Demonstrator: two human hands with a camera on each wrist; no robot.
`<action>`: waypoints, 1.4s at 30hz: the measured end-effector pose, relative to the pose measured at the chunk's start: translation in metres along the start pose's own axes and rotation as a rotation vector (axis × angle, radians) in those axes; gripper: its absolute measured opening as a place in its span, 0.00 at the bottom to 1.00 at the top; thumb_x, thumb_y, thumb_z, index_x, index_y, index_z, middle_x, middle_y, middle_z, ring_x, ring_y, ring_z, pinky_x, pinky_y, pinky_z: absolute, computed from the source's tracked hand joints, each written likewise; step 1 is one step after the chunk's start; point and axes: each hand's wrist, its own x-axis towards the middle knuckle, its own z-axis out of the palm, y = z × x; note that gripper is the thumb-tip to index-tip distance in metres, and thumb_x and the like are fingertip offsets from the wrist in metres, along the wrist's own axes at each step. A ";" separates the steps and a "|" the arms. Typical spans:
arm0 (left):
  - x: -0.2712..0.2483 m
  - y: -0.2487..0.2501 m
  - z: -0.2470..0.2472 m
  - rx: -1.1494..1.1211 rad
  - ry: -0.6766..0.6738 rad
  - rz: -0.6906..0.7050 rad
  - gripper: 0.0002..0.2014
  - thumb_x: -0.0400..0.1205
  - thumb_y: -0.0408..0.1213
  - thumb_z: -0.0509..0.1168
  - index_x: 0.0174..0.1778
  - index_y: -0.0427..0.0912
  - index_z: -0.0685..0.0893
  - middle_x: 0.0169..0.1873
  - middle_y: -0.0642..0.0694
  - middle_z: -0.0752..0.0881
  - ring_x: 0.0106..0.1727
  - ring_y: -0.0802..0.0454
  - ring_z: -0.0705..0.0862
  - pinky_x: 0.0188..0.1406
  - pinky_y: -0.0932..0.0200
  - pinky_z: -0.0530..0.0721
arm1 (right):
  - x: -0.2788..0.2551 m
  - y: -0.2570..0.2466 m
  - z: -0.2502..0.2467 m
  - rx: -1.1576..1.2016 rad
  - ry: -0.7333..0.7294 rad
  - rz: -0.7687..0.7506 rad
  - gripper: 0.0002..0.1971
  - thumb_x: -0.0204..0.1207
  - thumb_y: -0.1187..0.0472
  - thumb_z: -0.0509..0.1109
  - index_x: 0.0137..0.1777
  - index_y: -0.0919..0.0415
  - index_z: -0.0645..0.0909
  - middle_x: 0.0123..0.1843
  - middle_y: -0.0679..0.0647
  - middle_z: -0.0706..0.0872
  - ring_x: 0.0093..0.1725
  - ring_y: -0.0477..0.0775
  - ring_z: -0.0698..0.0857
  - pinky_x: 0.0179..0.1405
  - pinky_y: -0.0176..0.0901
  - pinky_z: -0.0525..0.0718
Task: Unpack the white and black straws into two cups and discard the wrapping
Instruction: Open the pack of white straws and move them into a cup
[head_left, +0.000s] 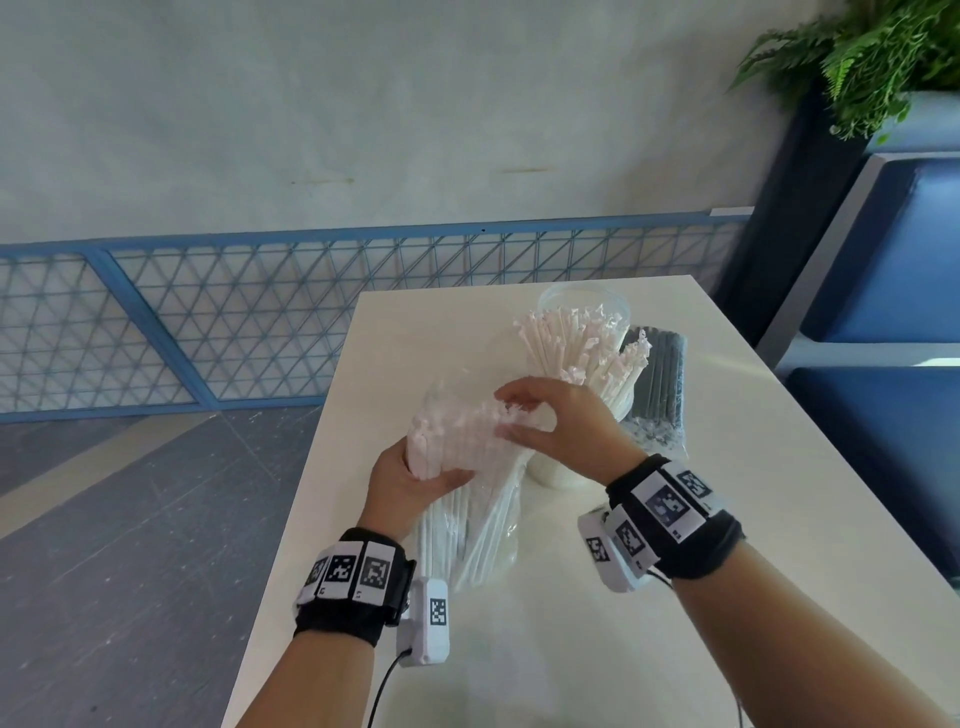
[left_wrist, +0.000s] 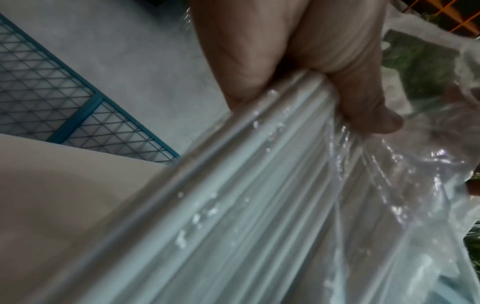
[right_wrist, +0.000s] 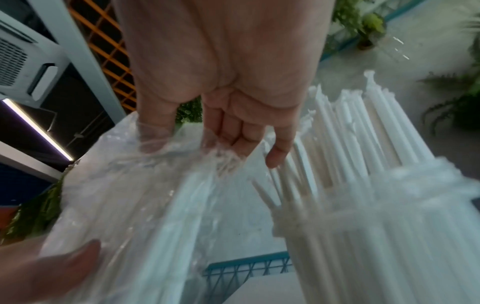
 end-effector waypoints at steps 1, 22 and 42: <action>0.000 0.000 -0.002 -0.009 0.011 0.008 0.15 0.63 0.28 0.79 0.41 0.46 0.86 0.34 0.57 0.90 0.38 0.65 0.89 0.38 0.72 0.84 | 0.000 -0.001 -0.003 -0.016 0.027 -0.020 0.19 0.70 0.48 0.74 0.59 0.53 0.82 0.48 0.44 0.86 0.45 0.40 0.81 0.46 0.17 0.72; 0.009 -0.004 0.008 0.066 -0.262 -0.004 0.29 0.56 0.42 0.82 0.53 0.55 0.82 0.49 0.53 0.89 0.53 0.58 0.87 0.53 0.63 0.84 | -0.017 0.006 0.054 0.504 0.058 0.465 0.33 0.64 0.55 0.79 0.67 0.62 0.72 0.61 0.57 0.81 0.61 0.59 0.82 0.62 0.49 0.81; 0.021 -0.011 0.002 0.092 -0.214 -0.040 0.41 0.45 0.56 0.83 0.53 0.42 0.84 0.46 0.50 0.90 0.51 0.54 0.88 0.49 0.63 0.83 | 0.013 -0.015 -0.017 1.048 0.605 0.325 0.10 0.79 0.62 0.63 0.36 0.58 0.81 0.31 0.44 0.87 0.40 0.47 0.85 0.45 0.46 0.81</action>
